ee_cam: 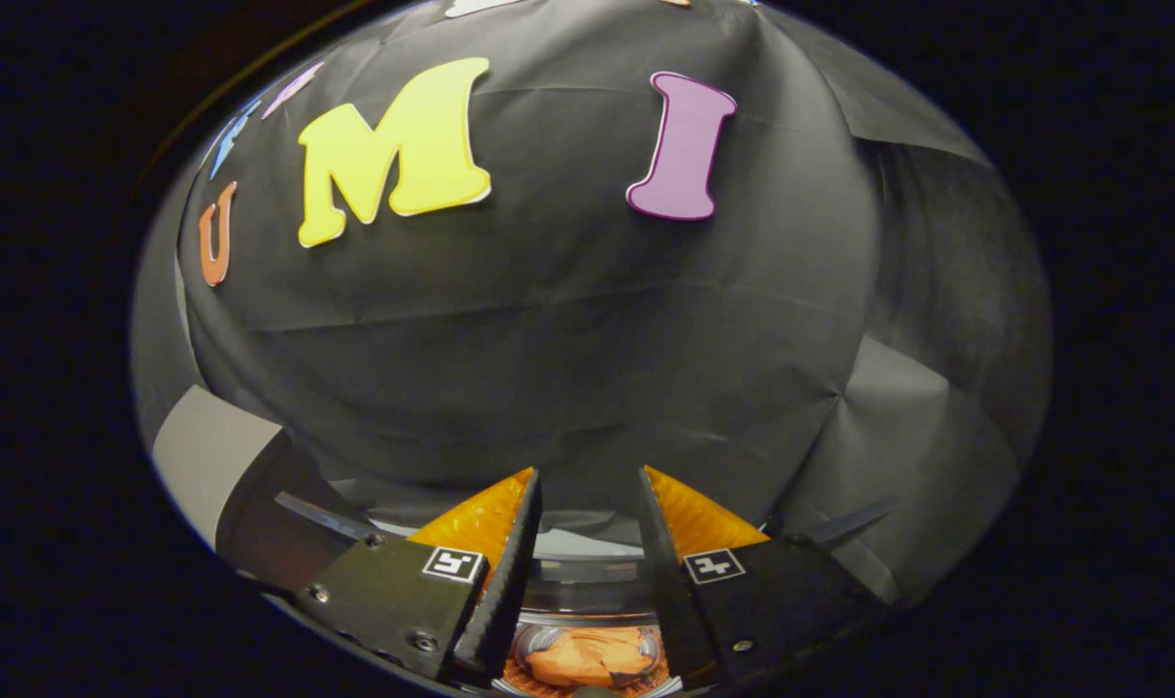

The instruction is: Put the clothes into the washing machine and then close the washing machine lid.

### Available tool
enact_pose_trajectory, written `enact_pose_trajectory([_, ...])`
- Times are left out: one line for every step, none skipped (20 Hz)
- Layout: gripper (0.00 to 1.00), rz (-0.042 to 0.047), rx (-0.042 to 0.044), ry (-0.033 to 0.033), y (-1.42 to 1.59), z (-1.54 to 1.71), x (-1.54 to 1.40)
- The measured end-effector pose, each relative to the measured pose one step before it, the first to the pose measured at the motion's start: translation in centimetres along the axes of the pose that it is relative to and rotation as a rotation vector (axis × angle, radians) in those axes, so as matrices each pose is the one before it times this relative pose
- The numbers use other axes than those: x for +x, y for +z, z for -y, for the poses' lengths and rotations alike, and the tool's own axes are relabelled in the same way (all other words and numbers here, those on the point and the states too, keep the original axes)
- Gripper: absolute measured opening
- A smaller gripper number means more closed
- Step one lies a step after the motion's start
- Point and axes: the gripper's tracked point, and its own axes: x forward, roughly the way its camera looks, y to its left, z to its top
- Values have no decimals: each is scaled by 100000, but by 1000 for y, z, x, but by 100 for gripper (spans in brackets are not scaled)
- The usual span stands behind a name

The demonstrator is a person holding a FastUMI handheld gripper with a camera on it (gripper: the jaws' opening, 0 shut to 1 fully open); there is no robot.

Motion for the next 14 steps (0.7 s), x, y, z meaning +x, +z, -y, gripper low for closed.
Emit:
enact_pose_trajectory([62, 606, -56, -149, 12, -19, -113])
enact_pose_trajectory([62, 715, -5, -150, -50, -23, -31])
enact_pose_trajectory([62, 816, -128, -17, -37, 2, 26])
enact_pose_trajectory([62, 750, -120, 91, 46, -23, 77])
enact_pose_trajectory([62, 354, -130, 185, 14, 7, -32])
enact_pose_trajectory([62, 166, -56, 129, -1, -7, -13])
enact_pose_trajectory([62, 148, -171, 123, 107, -5, -37])
enact_pose_trajectory([62, 208, -53, 66, 8, -32, 6])
enact_pose_trajectory([62, 354, -130, 51, -131, -25, -76])
enact_pose_trajectory([62, 340, -174, 132, 29, 13, -18])
enact_pose_trajectory([62, 553, -121, 186, 21, -33, 39])
enact_pose_trajectory([62, 125, -68, 231, 7, -6, -59])
enact_pose_trajectory([62, -306, -108, 251, -206, -24, -31])
enact_pose_trajectory([62, -371, -87, 265, 2, 3, -93])
